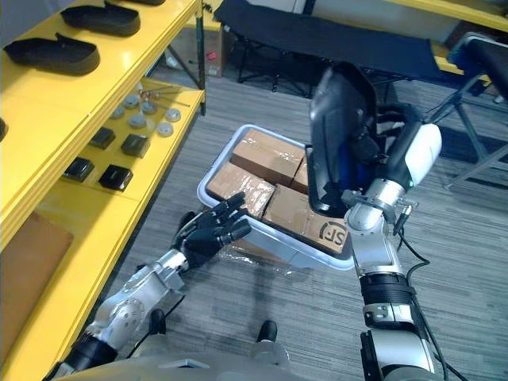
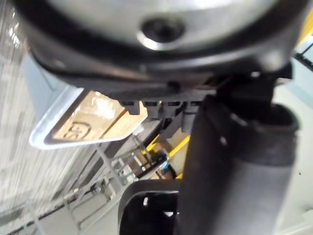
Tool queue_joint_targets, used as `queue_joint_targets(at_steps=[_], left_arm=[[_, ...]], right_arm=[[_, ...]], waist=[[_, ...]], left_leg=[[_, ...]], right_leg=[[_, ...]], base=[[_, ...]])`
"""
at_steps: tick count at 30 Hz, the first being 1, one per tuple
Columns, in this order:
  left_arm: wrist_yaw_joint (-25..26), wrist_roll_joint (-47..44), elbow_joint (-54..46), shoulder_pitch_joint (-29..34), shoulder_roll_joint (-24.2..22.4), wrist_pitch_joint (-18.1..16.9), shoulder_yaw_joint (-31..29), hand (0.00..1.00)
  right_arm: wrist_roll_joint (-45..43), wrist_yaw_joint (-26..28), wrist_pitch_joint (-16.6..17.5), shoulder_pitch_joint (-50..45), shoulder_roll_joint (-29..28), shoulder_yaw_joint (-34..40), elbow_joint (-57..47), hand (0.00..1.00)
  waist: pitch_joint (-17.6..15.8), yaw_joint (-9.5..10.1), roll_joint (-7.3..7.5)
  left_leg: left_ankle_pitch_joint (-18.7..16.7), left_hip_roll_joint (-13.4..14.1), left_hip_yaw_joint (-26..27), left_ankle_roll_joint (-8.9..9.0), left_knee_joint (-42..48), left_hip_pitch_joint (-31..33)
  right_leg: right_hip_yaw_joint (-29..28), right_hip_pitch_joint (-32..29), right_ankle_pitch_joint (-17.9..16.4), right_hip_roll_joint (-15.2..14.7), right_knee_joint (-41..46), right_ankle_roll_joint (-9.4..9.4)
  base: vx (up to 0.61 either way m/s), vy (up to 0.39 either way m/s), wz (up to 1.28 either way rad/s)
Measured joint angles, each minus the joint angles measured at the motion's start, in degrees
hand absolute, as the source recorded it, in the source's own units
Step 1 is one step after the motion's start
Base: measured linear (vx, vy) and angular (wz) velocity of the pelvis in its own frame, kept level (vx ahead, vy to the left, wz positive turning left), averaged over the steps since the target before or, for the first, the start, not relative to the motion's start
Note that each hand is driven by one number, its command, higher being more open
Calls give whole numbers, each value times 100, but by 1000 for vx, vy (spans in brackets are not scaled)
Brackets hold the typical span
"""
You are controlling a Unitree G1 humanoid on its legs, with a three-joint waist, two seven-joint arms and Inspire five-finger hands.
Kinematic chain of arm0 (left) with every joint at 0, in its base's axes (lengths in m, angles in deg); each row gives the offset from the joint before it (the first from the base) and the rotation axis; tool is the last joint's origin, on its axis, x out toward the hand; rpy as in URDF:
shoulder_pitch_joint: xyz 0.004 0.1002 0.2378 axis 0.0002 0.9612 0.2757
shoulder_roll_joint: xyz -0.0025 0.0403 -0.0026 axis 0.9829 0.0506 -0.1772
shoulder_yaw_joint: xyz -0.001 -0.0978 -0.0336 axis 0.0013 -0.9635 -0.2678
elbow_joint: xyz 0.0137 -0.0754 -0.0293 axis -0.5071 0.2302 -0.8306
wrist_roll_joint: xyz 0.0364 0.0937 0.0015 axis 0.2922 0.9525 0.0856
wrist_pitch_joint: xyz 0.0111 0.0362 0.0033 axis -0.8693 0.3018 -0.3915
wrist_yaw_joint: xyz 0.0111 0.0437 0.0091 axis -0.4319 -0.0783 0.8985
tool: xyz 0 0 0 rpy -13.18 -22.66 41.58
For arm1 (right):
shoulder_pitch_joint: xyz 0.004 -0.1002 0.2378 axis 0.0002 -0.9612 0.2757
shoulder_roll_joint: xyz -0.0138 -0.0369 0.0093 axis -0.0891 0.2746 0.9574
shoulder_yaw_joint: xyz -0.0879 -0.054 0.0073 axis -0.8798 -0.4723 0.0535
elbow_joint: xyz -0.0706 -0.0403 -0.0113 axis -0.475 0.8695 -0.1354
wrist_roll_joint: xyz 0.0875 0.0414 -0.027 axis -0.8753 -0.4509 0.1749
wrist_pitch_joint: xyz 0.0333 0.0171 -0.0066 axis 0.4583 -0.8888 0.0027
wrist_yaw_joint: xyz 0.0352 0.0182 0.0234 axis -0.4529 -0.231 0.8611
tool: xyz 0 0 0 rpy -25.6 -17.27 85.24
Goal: Walk over and take three plastic housings, then place them on the shelf
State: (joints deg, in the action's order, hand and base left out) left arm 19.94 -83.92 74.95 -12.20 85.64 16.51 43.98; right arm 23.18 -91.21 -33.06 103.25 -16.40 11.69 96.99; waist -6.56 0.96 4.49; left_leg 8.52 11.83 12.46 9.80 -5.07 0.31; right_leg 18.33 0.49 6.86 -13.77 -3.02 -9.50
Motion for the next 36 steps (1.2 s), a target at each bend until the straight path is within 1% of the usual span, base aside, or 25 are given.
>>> queue_joint_targets(at_steps=[3,4,6,8,10,12,13,17,19,24,28,29,32,36], left_arm=[[65,-197,273,-372,-112,16,305,100],[85,-312,308,-418,-146,17,328,100],[201,-563,482,-696,-282,-17,450,100],[259,-564,500,-843,-359,-75,474,100],[336,-564,538,-984,-410,-168,500,100],[514,-563,607,-1158,-472,-308,556,100],[586,-563,609,-1204,-478,-322,567,100],[846,-574,657,-1218,-529,-498,541,100],[918,-582,717,-1218,-529,-557,538,100],[1158,-595,740,-1218,-529,-573,536,100],[1312,-579,744,-1218,-529,-574,536,100],[1382,-579,744,-1218,-529,-586,542,0],[1384,-549,757,-1218,-527,-713,583,0],[1465,-550,793,-1218,-516,-717,652,0]], right_arm=[[1,218,431,-177,-145,-81,-293,0],[1,260,492,-201,-172,-128,-327,0],[-1,442,724,-328,-300,-213,-361,0],[-5,581,813,-400,-397,-325,-362,0],[-8,778,827,-437,-490,-446,-361,0],[-7,956,880,-492,-628,-600,-361,0],[-6,1033,920,-536,-690,-648,-361,0],[-9,1285,1019,-664,-973,-837,-361,0],[-10,1317,1051,-684,-1008,-900,-360,0],[-16,1403,1091,-796,-1135,-1074,-358,0],[-32,1370,1178,-852,-1198,-1207,-346,0],[-133,1287,1179,-852,-1208,-1274,-285,0],[-235,1182,1178,-851,-1207,-1331,-244,0],[-259,1149,1178,-850,-1186,-1378,-167,0]], waist=[[76,-103,31],[94,-136,40],[130,-208,72],[138,-265,77],[144,-276,66],[156,-280,52],[164,-283,50],[200,-290,36],[207,-288,34],[300,-284,38],[338,-284,38],[382,-284,36],[397,-271,44],[434,-267,67]], left_leg=[[-38,12,117,12,0,-114],[-42,13,128,15,0,-122],[-48,18,153,19,0,-144],[-53,18,187,23,1,-158],[-60,18,219,26,4,-179],[-62,15,267,24,16,-182],[-62,15,269,23,17,-185],[-64,6,266,19,19,-189],[-65,-3,263,19,19,-192],[-67,-22,246,14,19,-215],[-66,-24,243,13,19,-219],[-66,-23,216,13,19,-219],[-67,-21,196,14,21,-217],[-67,-21,194,14,22,-218]], right_leg=[[-102,24,19,8,-14,0],[-115,19,19,8,-15,-1],[-142,12,22,10,-14,-3],[-160,8,27,10,-14,-3],[-215,-16,46,10,-16,-7],[-266,-44,77,10,-24,-1],[-267,-42,80,10,-24,0],[-269,-32,102,7,-34,-3],[-265,-11,126,4,-75,-5],[-235,51,159,-8,-138,-9],[-221,55,157,-12,-138,-6],[-185,57,146,-12,-139,8],[-145,59,142,-12,-143,14],[-135,61,142,-12,-146,14]], base=[[9,-8,-18],[0,-5,-15],[2,-5,-8],[3,-2,-7],[8,1,-13],[10,-1,-10],[11,-3,-3],[0,0,0],[0,0,0],[-5,2,1],[-6,1,1],[-23,1,6],[-9,2,4],[0,0,0]])
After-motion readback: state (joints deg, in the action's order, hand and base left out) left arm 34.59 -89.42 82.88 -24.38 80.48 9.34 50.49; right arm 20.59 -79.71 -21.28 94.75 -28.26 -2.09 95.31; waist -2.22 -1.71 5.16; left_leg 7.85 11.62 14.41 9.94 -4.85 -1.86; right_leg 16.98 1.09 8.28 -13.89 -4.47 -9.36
